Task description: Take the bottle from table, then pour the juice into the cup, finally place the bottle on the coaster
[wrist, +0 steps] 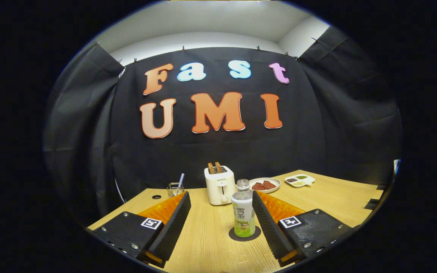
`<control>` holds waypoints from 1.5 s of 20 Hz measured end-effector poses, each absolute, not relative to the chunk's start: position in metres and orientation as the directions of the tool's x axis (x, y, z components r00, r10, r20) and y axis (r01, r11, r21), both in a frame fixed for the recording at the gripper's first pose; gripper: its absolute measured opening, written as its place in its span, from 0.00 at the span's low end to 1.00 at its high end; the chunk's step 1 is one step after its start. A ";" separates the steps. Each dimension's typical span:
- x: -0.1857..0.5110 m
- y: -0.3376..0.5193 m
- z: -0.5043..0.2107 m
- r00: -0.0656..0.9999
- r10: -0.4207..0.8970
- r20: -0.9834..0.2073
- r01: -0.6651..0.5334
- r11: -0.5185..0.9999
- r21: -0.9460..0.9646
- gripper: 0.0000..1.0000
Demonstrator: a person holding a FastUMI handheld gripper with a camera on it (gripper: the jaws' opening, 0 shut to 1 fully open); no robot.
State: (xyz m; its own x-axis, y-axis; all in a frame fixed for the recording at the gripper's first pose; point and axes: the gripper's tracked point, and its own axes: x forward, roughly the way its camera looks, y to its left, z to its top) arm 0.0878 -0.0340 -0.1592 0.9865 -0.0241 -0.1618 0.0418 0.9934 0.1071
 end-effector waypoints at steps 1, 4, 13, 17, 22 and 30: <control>0.080 -0.025 -0.145 0.989 -0.011 -0.149 0.026 0.995 0.100 0.97; 0.061 -0.002 -0.118 0.990 0.028 -0.139 -0.017 0.997 0.079 0.97; 0.016 0.050 -0.030 0.983 0.176 -0.056 -0.173 0.984 0.048 0.96; 0.006 0.039 -0.013 0.983 0.182 -0.026 -0.182 0.983 0.021 0.97; 0.007 0.030 -0.003 0.987 0.160 -0.011 -0.160 0.987 0.027 0.97; 0.004 0.021 0.000 0.989 0.149 0.010 -0.149 0.987 0.051 0.97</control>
State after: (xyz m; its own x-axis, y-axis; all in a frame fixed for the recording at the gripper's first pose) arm 0.0035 0.0210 0.0005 0.9888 0.1491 0.0104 -0.1494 0.9875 0.0506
